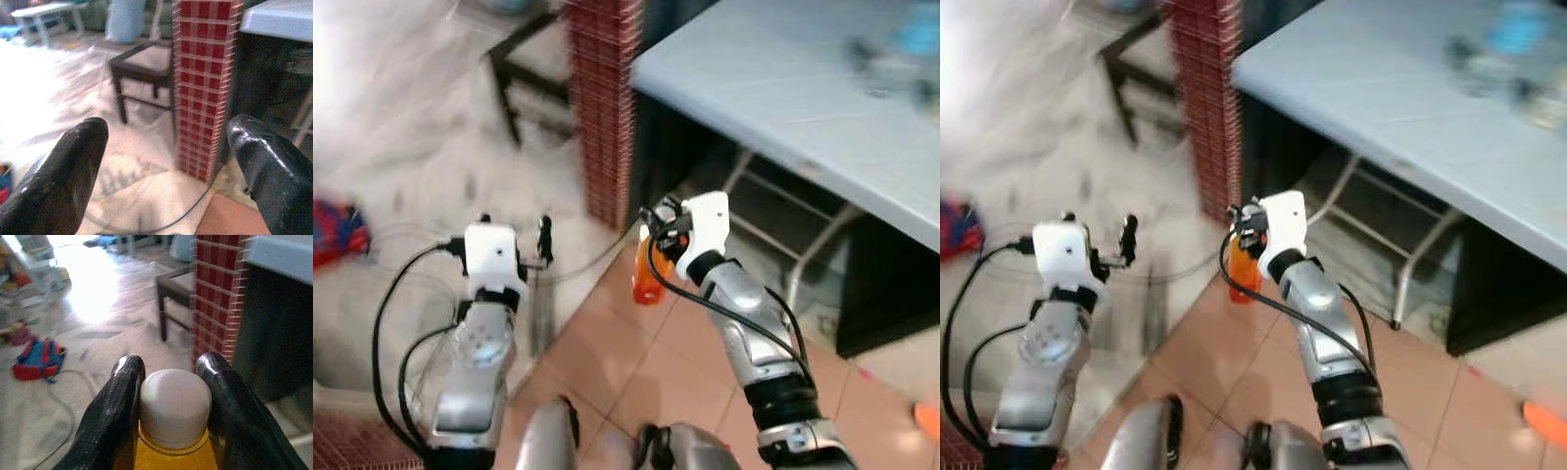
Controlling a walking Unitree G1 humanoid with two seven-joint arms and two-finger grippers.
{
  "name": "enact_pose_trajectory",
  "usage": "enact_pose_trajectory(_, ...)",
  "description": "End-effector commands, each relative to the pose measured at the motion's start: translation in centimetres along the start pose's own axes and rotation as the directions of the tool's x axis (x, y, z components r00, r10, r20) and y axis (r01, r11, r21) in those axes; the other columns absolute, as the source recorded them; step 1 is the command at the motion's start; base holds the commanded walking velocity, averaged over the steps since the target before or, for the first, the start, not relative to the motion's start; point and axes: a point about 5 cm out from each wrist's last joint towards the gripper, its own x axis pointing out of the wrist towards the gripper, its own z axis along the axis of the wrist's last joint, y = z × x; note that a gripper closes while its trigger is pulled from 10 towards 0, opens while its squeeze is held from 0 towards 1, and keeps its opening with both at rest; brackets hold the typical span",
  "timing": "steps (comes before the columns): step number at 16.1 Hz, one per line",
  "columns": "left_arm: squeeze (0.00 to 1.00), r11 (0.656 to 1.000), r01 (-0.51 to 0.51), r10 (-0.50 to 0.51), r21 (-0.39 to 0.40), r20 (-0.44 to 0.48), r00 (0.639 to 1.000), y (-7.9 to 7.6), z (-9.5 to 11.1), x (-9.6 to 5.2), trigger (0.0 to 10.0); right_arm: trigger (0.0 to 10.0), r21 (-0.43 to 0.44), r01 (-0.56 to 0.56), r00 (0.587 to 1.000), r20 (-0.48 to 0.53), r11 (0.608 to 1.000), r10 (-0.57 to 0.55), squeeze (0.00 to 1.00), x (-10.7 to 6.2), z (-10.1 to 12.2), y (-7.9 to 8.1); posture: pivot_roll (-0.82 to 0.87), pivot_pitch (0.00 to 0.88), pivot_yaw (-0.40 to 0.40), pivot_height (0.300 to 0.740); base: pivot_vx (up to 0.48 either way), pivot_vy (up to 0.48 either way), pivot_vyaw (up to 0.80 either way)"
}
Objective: Restocking fridge
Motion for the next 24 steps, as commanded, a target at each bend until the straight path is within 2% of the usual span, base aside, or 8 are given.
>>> enact_pose_trajectory(1,0.0,1.0,-0.008,0.008,0.011,-0.003,1.0,0.19,0.03,-0.07,10.0,10.0,-0.006,-0.032,0.999,0.032,0.999,0.032,0.0,0.25,0.72,0.65,0.11,0.159,-0.031,0.74,0.0,0.0,0.8)
enact_pose_trajectory(4,0.0,1.0,-0.008,0.009,0.023,-0.009,1.0,0.14,-0.02,0.0,10.0,10.0,0.024,-0.049,0.998,0.03,0.998,0.049,0.0,0.35,0.75,0.85,0.11,0.159,-0.03,0.74,0.0,0.0,0.8)
enact_pose_trajectory(24,0.0,1.0,-0.03,0.03,0.004,-0.023,0.999,0.11,-0.15,-0.02,10.0,10.0,0.028,-0.074,0.997,0.029,0.997,0.073,0.0,0.16,0.73,1.1,0.11,0.166,-0.034,0.74,0.0,0.0,0.8)
